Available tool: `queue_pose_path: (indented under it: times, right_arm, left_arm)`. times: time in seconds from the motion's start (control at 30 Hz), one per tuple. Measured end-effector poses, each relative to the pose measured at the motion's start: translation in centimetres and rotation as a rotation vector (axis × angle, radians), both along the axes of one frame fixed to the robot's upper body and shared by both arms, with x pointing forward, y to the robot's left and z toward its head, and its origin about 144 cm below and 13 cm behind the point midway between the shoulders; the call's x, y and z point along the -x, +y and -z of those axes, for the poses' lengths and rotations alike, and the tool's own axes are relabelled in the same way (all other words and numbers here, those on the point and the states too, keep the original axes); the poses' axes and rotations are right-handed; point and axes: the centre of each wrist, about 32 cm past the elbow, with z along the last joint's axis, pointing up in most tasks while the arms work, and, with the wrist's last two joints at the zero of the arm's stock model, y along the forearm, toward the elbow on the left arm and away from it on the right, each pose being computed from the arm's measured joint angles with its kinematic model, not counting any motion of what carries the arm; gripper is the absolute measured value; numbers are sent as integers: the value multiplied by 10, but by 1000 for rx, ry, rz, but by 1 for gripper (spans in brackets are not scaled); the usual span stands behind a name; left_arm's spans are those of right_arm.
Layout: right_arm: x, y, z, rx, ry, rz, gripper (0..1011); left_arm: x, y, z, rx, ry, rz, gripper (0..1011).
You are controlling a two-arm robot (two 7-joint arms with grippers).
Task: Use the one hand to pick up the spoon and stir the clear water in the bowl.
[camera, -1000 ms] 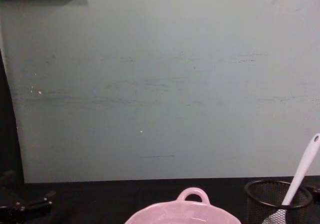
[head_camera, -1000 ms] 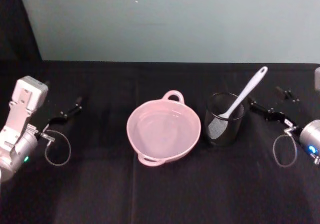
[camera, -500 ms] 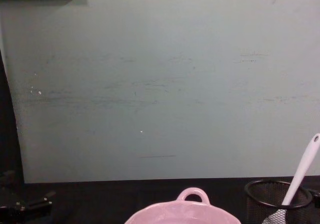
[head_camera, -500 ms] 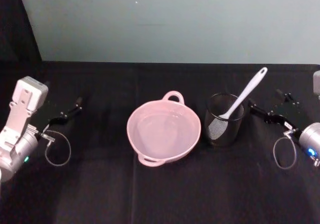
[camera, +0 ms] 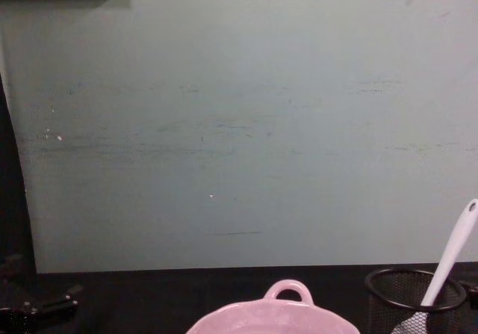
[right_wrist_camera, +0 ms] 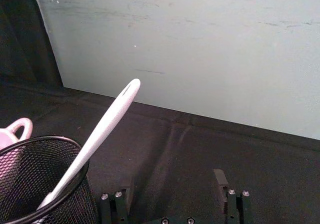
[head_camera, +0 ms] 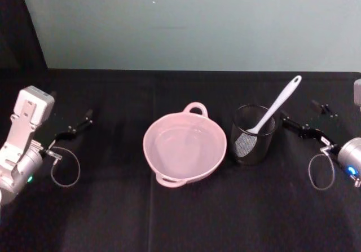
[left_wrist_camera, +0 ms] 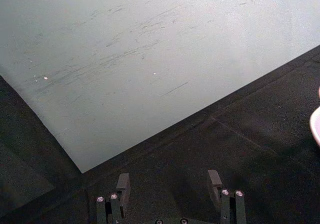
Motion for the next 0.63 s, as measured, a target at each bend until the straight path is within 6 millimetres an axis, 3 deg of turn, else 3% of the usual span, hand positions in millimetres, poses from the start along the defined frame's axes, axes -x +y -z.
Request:
queue_pose_path:
  times: [0.63]
  right_arm:
    - [0,0,0,-2,0,0,1002]
  left_arm:
    - [0,0,0,0,0,0,1011]
